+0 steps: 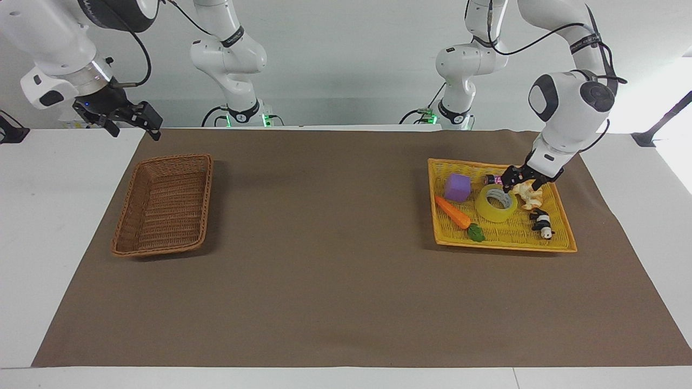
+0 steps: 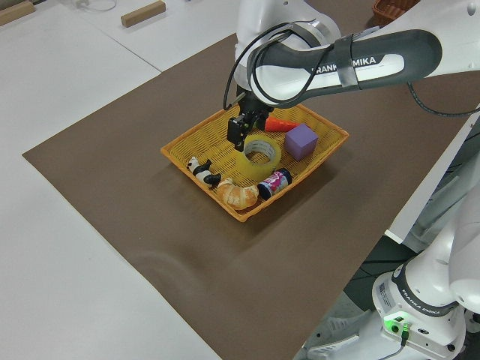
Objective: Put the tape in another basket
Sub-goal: 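Reach the left gripper down to the yellow tape roll in the yellow basket, then grasp the yellow tape roll by its rim with the left gripper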
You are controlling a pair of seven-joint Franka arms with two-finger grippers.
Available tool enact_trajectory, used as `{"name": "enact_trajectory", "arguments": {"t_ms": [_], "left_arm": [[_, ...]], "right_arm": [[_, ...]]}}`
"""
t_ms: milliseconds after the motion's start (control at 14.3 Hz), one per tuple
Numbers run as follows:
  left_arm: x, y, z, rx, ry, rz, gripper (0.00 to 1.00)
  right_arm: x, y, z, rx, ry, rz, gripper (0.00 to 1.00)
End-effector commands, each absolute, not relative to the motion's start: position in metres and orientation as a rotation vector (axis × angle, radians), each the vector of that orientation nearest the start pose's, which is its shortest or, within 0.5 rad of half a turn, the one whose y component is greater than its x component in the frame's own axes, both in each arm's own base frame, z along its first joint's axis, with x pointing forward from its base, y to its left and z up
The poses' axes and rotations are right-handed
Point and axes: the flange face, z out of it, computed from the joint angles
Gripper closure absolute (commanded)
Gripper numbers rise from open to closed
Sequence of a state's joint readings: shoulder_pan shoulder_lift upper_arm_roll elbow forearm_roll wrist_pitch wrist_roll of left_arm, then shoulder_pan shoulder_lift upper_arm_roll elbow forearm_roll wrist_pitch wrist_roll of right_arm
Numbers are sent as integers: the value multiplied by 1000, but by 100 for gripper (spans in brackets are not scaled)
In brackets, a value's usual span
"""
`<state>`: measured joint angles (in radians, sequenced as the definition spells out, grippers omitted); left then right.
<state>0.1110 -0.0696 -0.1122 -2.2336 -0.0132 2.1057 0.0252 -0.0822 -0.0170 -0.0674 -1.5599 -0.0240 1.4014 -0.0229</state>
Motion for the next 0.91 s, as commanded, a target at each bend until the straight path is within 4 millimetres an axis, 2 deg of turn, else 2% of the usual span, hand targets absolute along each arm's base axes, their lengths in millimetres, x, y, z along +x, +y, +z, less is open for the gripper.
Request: {"name": "enact_trajectory", "arguments": {"t_ms": [0,140,280,490,560,630,700,840], "left_arm": [[500,4,374,-3153,53,89,8],[496,4,358,-3153,49,63,9],[499,4,346,-3156,37,60,11],[498,4,339,-3157,44,65,14],[497,4,337,-3157,46,67,19],[495,3,334,-3157,36,72,32],[496,2,329,-3158,38,67,39],[493,3,319,-3159,37,67,40]], "right_arm": [[522,-83,624,-3140,178,242,0],[522,-83,624,-3140,178,242,0],[522,-83,624,-3140,178,242,0],[522,-83,624,-3140,178,242,1],[522,-83,624,-3140,178,242,0],[522,-83,624,-3140,178,242,0],[522,-83,624,-3140,178,245,1],[522,-83,624,-3140,178,245,0]]}}
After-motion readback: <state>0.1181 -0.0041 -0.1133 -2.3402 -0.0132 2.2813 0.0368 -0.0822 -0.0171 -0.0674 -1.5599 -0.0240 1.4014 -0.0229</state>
